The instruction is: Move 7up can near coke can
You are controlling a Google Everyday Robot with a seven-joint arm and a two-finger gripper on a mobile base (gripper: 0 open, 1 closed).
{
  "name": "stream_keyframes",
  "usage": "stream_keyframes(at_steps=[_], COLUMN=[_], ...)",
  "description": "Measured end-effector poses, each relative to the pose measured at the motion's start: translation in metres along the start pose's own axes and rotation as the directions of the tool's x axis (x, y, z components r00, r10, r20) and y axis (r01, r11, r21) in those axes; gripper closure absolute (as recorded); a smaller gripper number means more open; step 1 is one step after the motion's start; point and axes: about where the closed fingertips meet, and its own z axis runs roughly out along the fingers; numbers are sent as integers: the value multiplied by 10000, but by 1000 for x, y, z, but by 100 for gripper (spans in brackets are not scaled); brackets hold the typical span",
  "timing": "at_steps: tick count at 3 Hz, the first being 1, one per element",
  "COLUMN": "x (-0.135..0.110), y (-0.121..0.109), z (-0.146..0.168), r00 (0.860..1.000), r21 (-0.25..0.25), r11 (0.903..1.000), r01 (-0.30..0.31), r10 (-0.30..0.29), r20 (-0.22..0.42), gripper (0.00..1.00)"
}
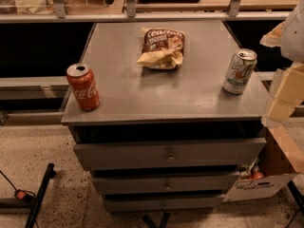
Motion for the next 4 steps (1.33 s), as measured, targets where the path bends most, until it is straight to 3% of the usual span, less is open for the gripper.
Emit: stream_keyframes(at_steps=[1,2,3,4], x=[-1,4,15,18], y=[-2,-24,-58,-94], z=[-1,-4,0,16], r00=[10000,9995,9890,9601], r21=[126,693,1111,1121], r11=[9999,9973,9889,9763], r01=[7,-231,-986,-1851], r10=[-7,214,850,1554], r20=[20,251,1213,2323], gripper=[0,0,0,0])
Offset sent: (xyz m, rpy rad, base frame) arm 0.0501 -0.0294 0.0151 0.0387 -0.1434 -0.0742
